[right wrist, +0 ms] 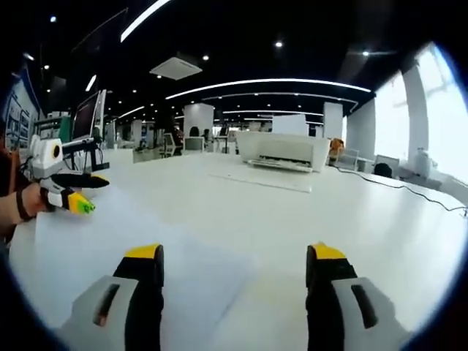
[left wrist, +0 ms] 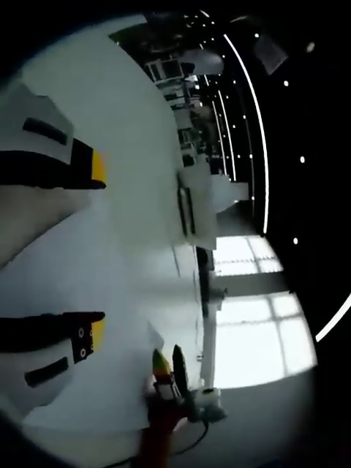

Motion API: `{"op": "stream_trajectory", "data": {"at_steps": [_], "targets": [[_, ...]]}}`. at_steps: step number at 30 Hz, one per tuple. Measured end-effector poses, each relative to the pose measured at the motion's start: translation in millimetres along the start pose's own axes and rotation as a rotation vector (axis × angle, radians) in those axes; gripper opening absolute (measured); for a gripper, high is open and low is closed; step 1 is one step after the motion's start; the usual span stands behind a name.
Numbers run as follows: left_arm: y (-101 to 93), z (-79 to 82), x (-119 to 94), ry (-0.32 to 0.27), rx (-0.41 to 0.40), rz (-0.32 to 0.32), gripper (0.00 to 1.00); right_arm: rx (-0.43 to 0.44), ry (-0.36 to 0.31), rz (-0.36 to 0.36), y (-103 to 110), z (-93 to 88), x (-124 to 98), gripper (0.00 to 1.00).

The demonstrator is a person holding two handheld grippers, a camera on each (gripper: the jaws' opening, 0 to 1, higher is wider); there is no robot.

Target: Organize the stack of printing papers by aligning and flattening the scattered papers on the table

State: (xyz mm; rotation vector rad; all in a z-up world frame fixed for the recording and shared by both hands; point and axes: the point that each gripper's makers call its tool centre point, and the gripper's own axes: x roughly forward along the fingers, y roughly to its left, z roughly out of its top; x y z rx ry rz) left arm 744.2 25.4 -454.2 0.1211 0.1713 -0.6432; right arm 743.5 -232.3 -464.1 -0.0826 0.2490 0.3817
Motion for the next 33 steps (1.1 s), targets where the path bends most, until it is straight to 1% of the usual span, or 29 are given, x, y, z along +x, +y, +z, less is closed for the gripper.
{"op": "stream_trajectory", "data": {"at_steps": [1,3,6,11,23,25,33], "targets": [[0.9,1.3,-0.7,-0.007,0.008,0.008,0.77,0.002,-0.001,-0.002,-0.7,0.1,-0.3,0.77],[2.8,3.3,-1.0,-0.017,0.0,0.014,0.8,0.009,-0.006,-0.008,-1.8,0.8,-1.4,0.8],[4.3,3.8,-1.7,-0.023,-0.008,0.02,0.82,0.017,-0.012,-0.013,-3.2,1.6,-2.8,0.82],[4.8,2.2,-1.6,-0.017,-0.002,0.022,0.84,0.016,-0.018,-0.023,-4.5,2.4,-2.7,0.85],[4.2,0.9,-1.1,-0.009,0.002,0.025,0.88,0.011,-0.017,-0.025,-5.9,2.1,-1.6,0.88],[4.7,0.8,-0.3,-0.008,0.004,0.025,0.9,0.014,-0.02,-0.023,-5.2,2.7,-1.5,0.9],[2.5,1.7,0.6,-0.012,-0.005,0.018,0.95,0.019,-0.019,-0.013,-3.5,2.9,-0.9,0.9]]}}
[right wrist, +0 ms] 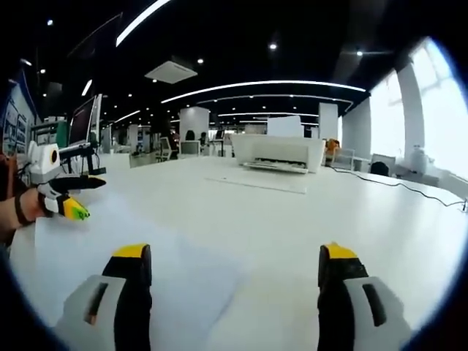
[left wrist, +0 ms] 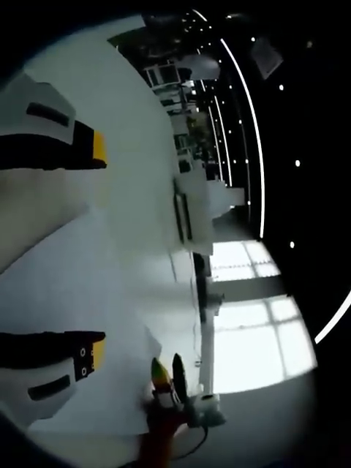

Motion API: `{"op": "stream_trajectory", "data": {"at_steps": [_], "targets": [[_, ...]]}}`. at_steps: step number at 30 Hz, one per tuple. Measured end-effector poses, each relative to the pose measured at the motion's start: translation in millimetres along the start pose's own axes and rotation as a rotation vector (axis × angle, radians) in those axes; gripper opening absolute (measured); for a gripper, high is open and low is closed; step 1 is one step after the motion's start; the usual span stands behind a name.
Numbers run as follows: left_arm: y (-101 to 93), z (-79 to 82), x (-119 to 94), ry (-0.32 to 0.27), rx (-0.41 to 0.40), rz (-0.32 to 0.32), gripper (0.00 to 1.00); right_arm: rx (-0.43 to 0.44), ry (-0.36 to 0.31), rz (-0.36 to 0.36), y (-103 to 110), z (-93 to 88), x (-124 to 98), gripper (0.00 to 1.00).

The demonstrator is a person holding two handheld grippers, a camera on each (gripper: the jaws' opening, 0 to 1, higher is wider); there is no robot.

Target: Organize the stack of printing papers by aligning and flattening the scattered papers on the table

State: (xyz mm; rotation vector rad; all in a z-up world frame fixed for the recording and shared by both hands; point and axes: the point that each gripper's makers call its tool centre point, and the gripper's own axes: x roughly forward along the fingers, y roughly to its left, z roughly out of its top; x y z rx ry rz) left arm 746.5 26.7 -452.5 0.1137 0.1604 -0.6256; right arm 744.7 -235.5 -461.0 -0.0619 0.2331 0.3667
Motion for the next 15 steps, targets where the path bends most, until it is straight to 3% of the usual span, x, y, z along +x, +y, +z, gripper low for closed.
{"op": "stream_trajectory", "data": {"at_steps": [15], "targets": [[6.3,0.9,-2.1,-0.006,-0.039,-0.006,0.97,0.044,-0.018,0.012,-1.8,3.2,-6.4,0.9]]}}
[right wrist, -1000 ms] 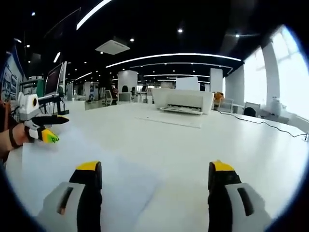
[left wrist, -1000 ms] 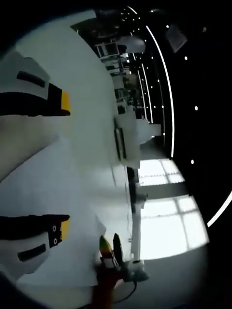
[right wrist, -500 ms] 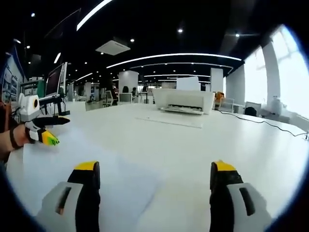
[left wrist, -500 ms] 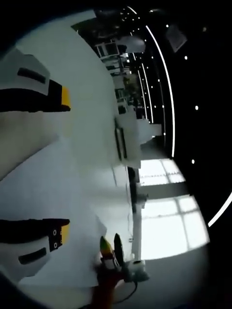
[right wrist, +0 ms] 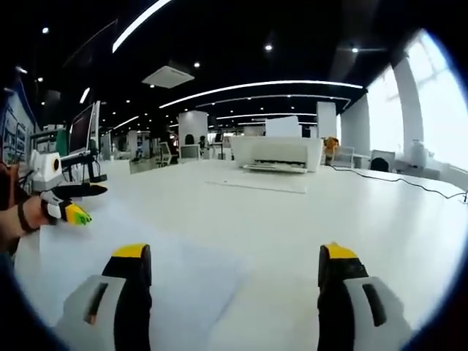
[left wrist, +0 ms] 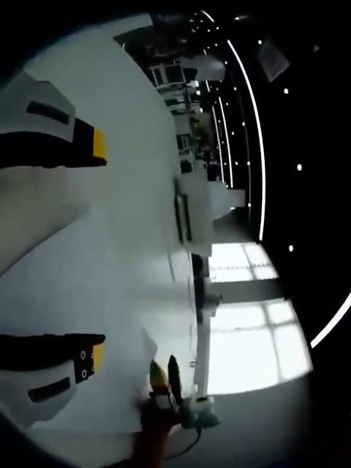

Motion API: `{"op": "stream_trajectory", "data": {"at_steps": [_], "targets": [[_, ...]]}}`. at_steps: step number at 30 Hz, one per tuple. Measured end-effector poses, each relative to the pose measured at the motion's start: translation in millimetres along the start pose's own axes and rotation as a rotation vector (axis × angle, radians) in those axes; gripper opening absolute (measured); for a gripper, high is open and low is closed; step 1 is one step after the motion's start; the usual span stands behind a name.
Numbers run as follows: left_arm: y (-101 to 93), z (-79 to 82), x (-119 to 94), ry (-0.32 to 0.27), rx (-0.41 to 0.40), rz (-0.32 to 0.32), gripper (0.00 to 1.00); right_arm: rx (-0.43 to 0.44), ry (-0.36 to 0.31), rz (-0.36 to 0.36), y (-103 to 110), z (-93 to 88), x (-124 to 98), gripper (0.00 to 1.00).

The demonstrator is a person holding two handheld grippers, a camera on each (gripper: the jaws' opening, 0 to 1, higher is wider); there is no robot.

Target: Organize the stack of printing papers by aligning and flattening the scattered papers on the table

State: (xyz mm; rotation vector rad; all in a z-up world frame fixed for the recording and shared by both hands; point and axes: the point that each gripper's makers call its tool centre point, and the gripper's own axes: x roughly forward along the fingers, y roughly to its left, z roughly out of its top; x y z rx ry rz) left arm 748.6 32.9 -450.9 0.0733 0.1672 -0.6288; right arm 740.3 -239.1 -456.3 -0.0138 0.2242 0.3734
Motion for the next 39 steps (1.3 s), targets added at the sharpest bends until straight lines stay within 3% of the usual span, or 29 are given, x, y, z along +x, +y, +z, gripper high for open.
{"op": "stream_trajectory", "data": {"at_steps": [9,12,18,24,39], "targets": [[-3.8,-1.3,-9,0.012,-0.043,-0.022,0.97,0.048,-0.028,0.025,1,5.4,-7,0.9],[-4.5,2.0,-14,-0.004,-0.038,-0.018,0.97,0.064,-0.03,0.055,4,6.5,-9,0.9],[-0.3,4.4,-21,-0.017,-0.027,-0.01,0.97,0.132,-0.051,0.059,3,9.9,-18,0.9],[2.5,2.8,-29,-0.013,-0.016,-0.005,0.97,0.144,-0.046,0.055,2,7.8,-26,0.9],[-4.6,13.6,-58,-0.02,0.002,-0.008,0.97,0.176,-0.017,0.023,-4,-6.5,-72,0.9]]}}
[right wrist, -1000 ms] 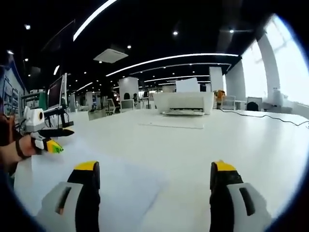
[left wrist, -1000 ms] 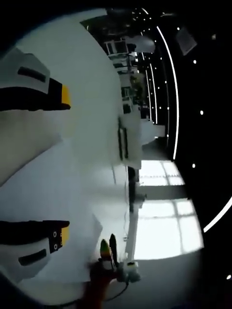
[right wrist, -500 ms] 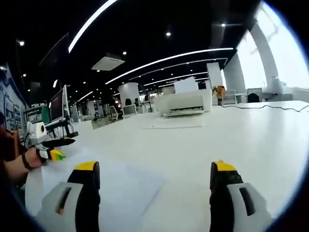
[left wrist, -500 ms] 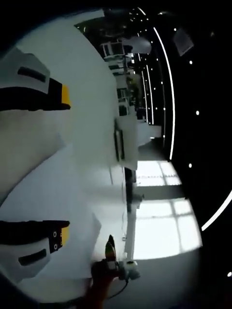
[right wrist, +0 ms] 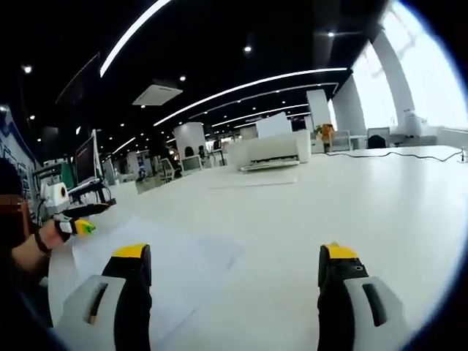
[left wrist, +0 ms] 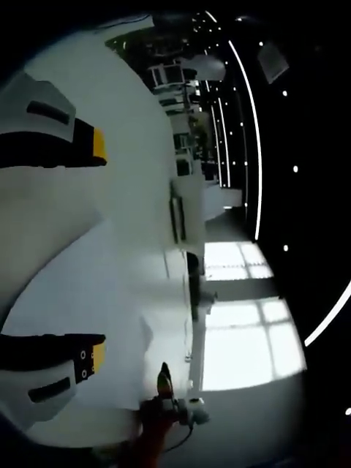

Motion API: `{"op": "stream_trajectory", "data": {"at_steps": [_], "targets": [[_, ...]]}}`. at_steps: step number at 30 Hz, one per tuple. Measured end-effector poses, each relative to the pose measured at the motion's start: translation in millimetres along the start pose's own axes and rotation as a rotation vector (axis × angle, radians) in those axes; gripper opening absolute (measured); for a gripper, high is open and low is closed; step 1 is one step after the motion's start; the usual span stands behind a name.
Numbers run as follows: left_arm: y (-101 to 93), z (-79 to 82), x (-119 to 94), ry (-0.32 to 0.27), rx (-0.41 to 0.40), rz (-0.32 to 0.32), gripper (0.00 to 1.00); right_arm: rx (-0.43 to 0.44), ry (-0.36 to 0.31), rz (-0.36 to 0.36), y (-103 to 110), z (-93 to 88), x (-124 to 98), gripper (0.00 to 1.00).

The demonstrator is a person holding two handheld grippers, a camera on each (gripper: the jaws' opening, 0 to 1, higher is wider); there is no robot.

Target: Organize the stack of printing papers by aligning and flattening the scattered papers on the table

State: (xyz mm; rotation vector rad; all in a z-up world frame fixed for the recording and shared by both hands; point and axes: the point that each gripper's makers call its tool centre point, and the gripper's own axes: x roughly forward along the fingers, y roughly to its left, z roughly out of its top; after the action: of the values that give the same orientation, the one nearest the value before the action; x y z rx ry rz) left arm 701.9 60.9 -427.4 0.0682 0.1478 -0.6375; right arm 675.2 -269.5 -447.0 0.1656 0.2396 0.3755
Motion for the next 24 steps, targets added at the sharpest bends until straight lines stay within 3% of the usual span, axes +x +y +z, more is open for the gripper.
{"op": "stream_trajectory", "data": {"at_steps": [7,13,21,24], "targets": [[-1.4,6.7,-15,-0.002,0.03,0.01,0.97,-0.019,0.002,-0.029,-4,0.2,-17,0.9],[-2.2,10.3,-30,0.008,0.062,0.026,0.97,-0.083,-0.043,-0.05,1,17.3,-35,0.9],[-13.7,26.6,-49,-0.01,0.066,0.029,0.97,-0.083,-0.074,-0.029,13,39.3,-55,0.9],[-14.9,31.6,-58,-0.013,0.071,0.034,0.97,-0.128,-0.092,-0.067,9,48.4,-62,0.9]]}}
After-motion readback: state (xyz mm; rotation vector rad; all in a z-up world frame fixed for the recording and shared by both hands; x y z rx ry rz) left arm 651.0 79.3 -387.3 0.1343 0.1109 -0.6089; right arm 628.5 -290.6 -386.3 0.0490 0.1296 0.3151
